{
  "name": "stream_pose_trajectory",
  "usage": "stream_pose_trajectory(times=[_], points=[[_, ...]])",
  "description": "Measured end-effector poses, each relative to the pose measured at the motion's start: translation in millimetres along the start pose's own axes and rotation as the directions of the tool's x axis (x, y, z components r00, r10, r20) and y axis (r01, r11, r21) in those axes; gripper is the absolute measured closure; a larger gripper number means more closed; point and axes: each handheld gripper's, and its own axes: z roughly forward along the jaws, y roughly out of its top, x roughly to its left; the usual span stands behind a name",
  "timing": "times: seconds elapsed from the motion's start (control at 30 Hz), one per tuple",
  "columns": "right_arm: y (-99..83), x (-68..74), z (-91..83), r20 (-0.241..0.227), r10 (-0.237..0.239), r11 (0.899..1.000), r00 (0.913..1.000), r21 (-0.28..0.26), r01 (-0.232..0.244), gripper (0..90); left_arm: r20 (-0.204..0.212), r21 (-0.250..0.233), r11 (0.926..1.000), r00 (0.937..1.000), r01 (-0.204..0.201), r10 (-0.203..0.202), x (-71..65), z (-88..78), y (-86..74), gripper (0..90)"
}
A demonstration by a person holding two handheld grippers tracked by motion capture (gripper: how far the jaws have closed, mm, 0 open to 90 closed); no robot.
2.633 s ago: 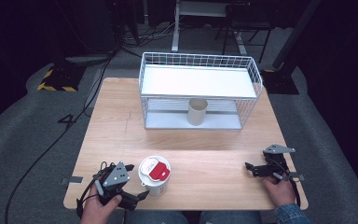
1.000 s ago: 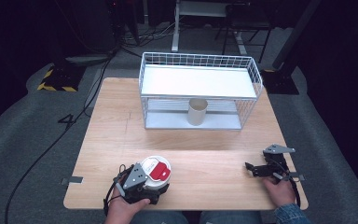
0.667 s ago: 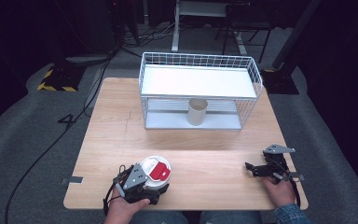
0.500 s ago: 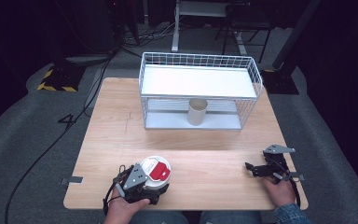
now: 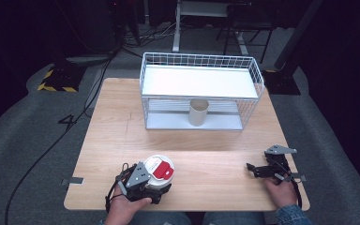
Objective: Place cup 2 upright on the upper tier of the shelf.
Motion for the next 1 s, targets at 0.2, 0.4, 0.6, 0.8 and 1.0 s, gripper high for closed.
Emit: stream_pose_trajectory(times=[0.2, 0.4, 0.6, 0.8, 1.0], points=[[0.0, 0.0, 0.0, 0.000, 0.000, 1.000, 1.0000, 0.000, 0.000, 0.2, 0.012, -0.018, 0.9998, 0.9999, -0.009, 0.009, 1.6, -1.4, 11.4, 12.6], [0.0, 0.0, 0.0, 0.000, 0.000, 1.000, 1.0000, 0.000, 0.000, 0.2, 0.027, -0.009, 0.9997, 0.9994, -0.023, 0.023, 3.6, -6.0, 31.3, 12.6], [0.0, 0.0, 0.0, 0.000, 0.000, 1.000, 1.0000, 0.000, 0.000, 0.2, 0.028, -0.016, 0.9987, 0.9984, -0.048, 0.048, 7.8, -7.1, 50.2, 12.6], [0.0, 0.1, 0.0, 0.000, -0.001, 1.000, 1.0000, 0.000, 0.001, 0.2, 0.032, -0.023, 0.9973, 0.9970, -0.070, 0.071, 12.1, -6.8, 68.4, 12.7], [0.0, 0.1, 0.0, 0.000, -0.001, 1.000, 1.0000, 0.000, 0.001, 0.2, 0.062, -0.048, 0.9982, 0.9973, -0.037, 0.040, 21.7, -7.5, 87.1, 12.6]])
